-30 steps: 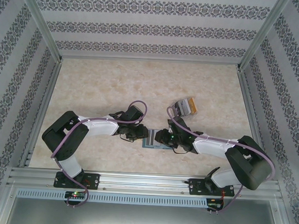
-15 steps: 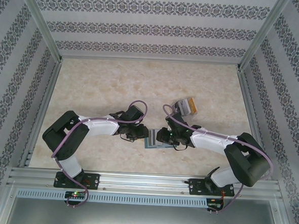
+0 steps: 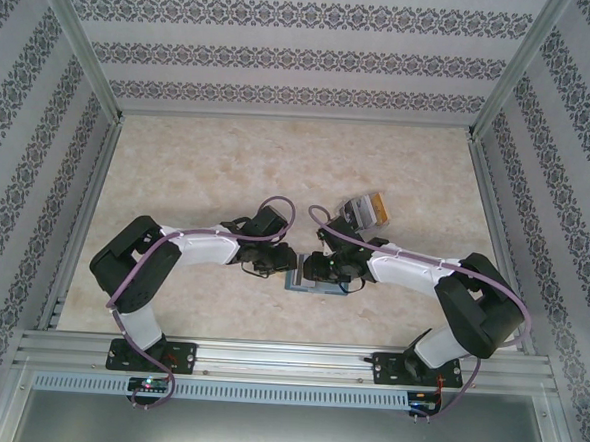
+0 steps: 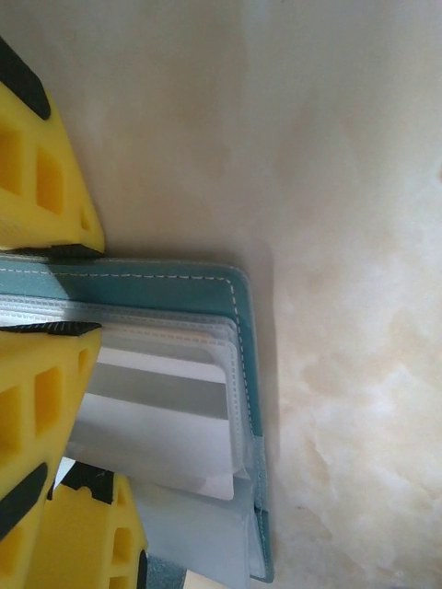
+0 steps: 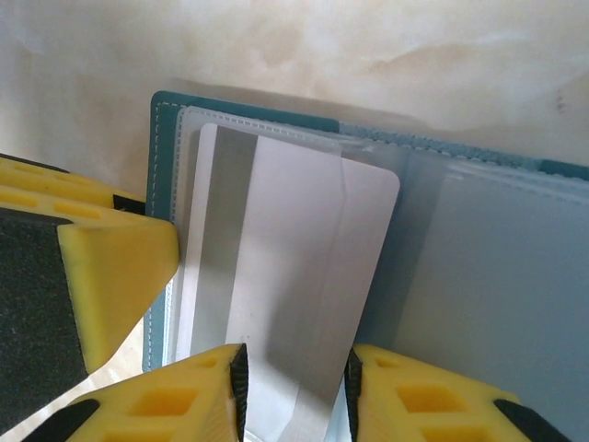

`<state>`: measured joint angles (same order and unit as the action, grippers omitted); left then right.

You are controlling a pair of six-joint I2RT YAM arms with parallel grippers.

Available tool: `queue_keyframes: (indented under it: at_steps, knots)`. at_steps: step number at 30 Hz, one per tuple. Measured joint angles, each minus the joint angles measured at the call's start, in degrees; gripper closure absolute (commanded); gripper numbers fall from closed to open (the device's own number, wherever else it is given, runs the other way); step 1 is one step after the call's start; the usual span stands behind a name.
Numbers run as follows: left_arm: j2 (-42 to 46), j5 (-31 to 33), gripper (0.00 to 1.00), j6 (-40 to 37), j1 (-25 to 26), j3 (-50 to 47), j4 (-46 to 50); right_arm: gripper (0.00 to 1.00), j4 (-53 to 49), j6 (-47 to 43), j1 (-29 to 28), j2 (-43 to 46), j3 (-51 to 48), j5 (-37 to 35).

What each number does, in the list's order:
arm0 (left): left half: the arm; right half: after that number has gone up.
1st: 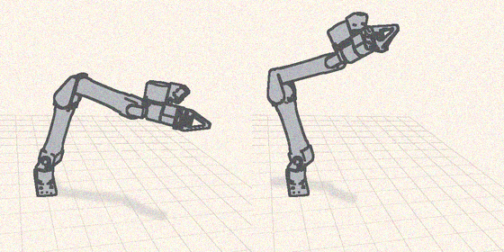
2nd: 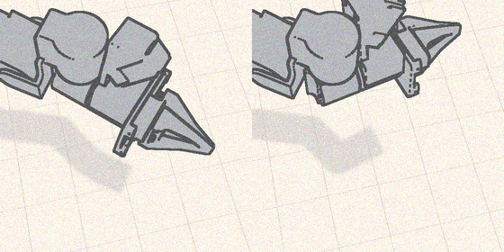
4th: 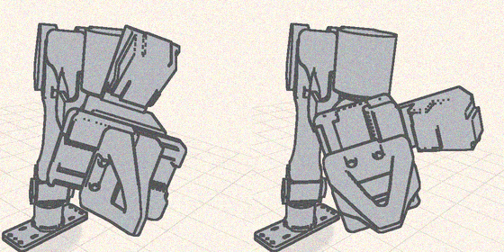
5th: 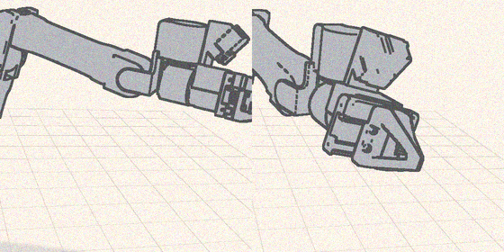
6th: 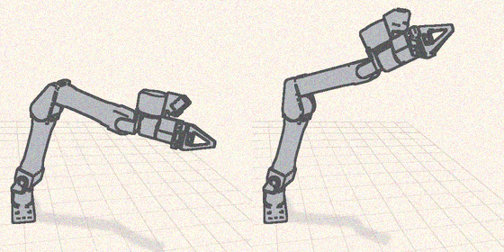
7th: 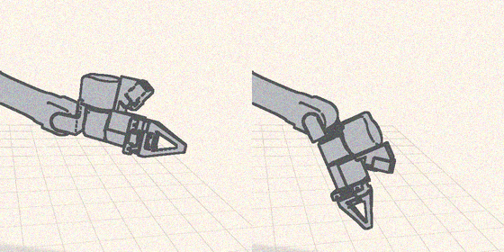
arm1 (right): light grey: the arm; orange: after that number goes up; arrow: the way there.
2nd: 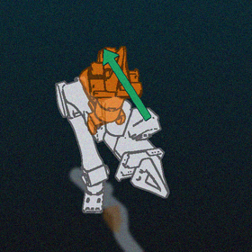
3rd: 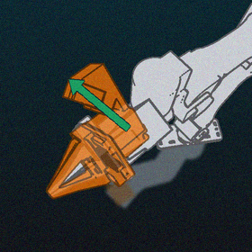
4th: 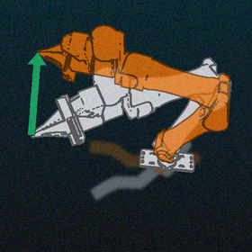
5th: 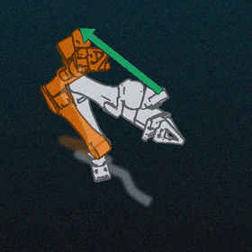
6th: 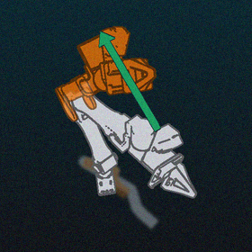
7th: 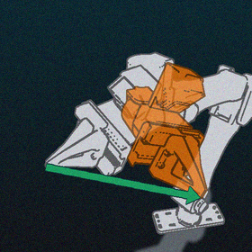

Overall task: Put the credit cards into the card holder
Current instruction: Insert the credit card into the card slot.

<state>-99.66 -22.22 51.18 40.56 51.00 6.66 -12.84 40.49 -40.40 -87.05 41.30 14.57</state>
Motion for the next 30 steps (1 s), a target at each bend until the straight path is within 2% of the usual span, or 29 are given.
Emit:
queue_keyframes:
  at_steps: [1,3,4,9,14,17,22,30]
  knots:
    - [0.0,0.0,0.74,0.0,0.0,0.0,0.0,0.63,-0.2,0.0,0.0,0.07,0.0,-0.22]
    - [0.0,0.0,0.74,0.0,0.0,0.0,-0.04,0.76,-0.42,0.11,0.0,0.33,0.0,-0.83]
    - [0.0,0.02,0.73,0.0,0.0,0.0,-0.09,0.78,-0.44,0.2,0.0,0.44,0.0,-1.11]
    - [0.07,-0.24,0.74,0.2,0.0,-1.18,-2.93,0.79,1.22,-0.04,0.0,0.39,0.0,0.52]
    - [0.07,-1.11,0.74,1.18,0.0,-1.66,-5.55,0.79,2.89,-1.16,0.02,-0.33,0.7,2.78]
    - [0.07,-0.87,0.73,1.68,0.0,-1.66,-5.88,0.76,2.51,-1.6,0.04,-0.87,1.42,2.64]
    - [1.99,0.52,0.7,1.79,0.33,-3.06,-5.81,0.68,-0.22,-1.03,0.15,1.46,1.33,-0.9]
    - [3.52,0.76,0.67,1.75,0.33,-3.3,-5.88,0.68,-0.94,1.88,1.95,4.02,-0.59,-4.52]
